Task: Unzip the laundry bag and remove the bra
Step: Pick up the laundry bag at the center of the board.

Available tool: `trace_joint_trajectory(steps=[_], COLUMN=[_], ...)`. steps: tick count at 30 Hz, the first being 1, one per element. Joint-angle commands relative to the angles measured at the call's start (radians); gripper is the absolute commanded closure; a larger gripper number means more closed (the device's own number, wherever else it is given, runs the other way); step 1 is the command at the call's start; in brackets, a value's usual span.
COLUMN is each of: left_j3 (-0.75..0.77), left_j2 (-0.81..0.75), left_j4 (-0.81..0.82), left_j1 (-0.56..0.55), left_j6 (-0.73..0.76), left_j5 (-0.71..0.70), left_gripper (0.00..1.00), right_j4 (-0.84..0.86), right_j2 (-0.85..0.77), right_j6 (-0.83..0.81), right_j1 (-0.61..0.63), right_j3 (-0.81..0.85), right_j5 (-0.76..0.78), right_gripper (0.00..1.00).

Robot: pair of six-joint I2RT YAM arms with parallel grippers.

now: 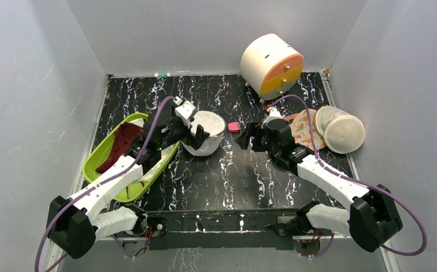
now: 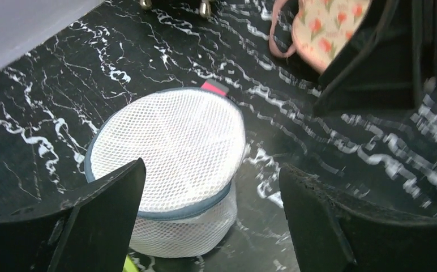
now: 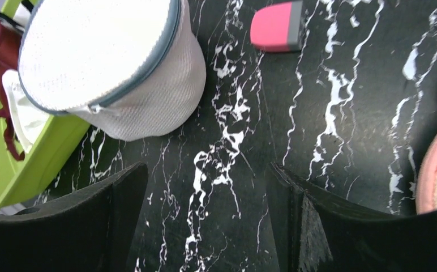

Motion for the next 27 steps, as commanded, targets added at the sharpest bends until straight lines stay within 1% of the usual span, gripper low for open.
trace_joint_trajectory(steps=[1, 5, 8, 11, 12, 14, 15, 18, 20, 23, 27], left_j3=[-0.037, 0.065, 0.110, 0.059, 0.031, -0.014, -0.016, -0.009, -0.022, -0.020, -0.006], left_j2=[-0.013, 0.076, 0.148, 0.149, 0.144, 0.139, 0.141, 0.152, 0.157, 0.171, 0.178], left_j4=[0.097, -0.005, -0.037, 0.036, 0.069, 0.115, 0.118, 0.111, 0.132, 0.122, 0.098], left_j1=[-0.011, -0.011, -0.011, -0.012, -0.013, -0.018, -0.025, -0.042, -0.046, -0.046, -0.046], left_j6=[0.350, 0.463, 0.463, 0.444, 0.435, 0.427, 0.429, 0.441, 0.446, 0.452, 0.443], left_j5=[0.141, 0.197, 0.237, 0.248, 0.238, 0.203, 0.173, 0.103, 0.073, 0.072, 0.109], left_gripper=[0.18, 0.21, 0.24, 0.23, 0.21, 0.20, 0.22, 0.34, 0.36, 0.36, 0.35], right_j4=[0.098, 0.128, 0.110, 0.095, 0.091, 0.093, 0.102, 0.164, 0.210, 0.280, 0.354], right_j2=[-0.014, 0.010, 0.026, 0.031, 0.034, 0.042, 0.049, 0.077, 0.107, 0.162, 0.251], right_j6=[0.011, 0.016, 0.008, -0.006, -0.012, -0.020, -0.021, -0.003, 0.011, 0.034, 0.068], right_j1=[-0.005, -0.005, -0.005, -0.005, -0.005, -0.006, -0.005, -0.005, -0.005, -0.005, -0.004], right_j3=[-0.024, -0.030, -0.011, -0.001, -0.002, -0.007, -0.011, -0.034, -0.039, -0.029, 0.003], right_j5=[-0.115, -0.165, -0.197, -0.210, -0.212, -0.213, -0.216, -0.240, -0.263, -0.304, -0.354], right_gripper=[0.26, 0.26, 0.26, 0.26, 0.26, 0.26, 0.26, 0.26, 0.26, 0.27, 0.28])
